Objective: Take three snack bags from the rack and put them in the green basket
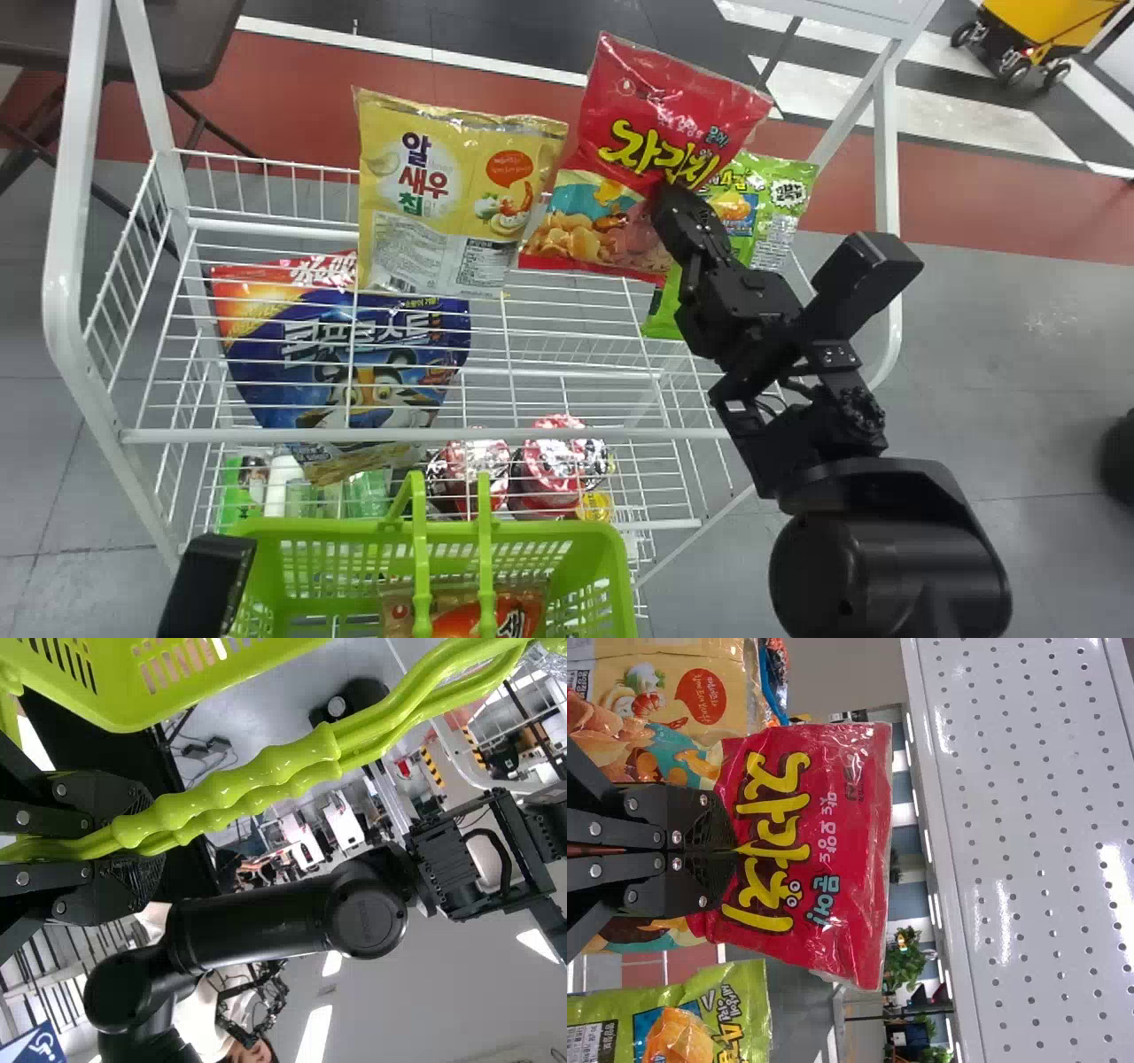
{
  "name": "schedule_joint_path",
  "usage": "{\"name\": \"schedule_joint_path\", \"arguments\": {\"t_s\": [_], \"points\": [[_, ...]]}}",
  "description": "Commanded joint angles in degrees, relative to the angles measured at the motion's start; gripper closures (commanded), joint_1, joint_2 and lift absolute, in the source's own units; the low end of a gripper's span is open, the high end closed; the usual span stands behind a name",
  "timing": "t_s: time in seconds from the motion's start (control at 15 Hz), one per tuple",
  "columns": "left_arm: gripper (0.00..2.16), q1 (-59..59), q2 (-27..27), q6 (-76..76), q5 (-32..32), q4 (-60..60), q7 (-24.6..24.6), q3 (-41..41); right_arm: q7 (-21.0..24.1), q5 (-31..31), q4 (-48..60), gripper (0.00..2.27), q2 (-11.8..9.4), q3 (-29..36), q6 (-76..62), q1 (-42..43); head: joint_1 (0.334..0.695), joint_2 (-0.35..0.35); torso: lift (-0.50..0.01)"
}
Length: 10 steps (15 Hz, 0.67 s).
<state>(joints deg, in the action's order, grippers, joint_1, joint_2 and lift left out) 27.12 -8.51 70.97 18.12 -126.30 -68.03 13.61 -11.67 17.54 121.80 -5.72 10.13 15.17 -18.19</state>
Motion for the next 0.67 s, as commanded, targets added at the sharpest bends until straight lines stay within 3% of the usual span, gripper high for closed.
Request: {"name": "schedule_joint_path", "arguments": {"t_s": [0.0, 0.27, 0.47, 0.53, 0.6], "points": [[1.93, 0.21, 0.16, 0.01, -0.28, 0.09, 0.09, -0.34, -0.72, 4.69, 4.94, 2.15, 0.01, 1.82, 6.41, -3.61, 0.695, -0.350, -0.015], [1.93, -0.05, 0.95, 0.01, -0.72, 0.09, 0.17, -0.60, -3.62, 11.90, 15.49, 2.15, -0.08, 9.12, 20.48, -10.99, 0.695, -0.350, -0.015], [1.93, -0.14, 1.92, 0.01, -1.60, 0.09, 0.26, -0.60, -7.40, 17.09, 23.92, 2.15, 0.45, 16.33, 38.58, -15.56, 0.695, -0.350, -0.015], [1.93, -0.31, 2.18, 0.01, -2.03, 0.09, 0.44, -0.42, -9.16, 19.11, 26.03, 2.15, 1.59, 19.14, 44.56, -16.53, 0.695, -0.350, -0.015], [1.93, -0.75, 2.36, 0.01, -2.30, 0.18, 0.53, -0.25, -11.71, 19.99, 28.23, 2.15, 4.14, 21.69, 51.24, -17.49, 0.695, -0.350, -0.015]]}}
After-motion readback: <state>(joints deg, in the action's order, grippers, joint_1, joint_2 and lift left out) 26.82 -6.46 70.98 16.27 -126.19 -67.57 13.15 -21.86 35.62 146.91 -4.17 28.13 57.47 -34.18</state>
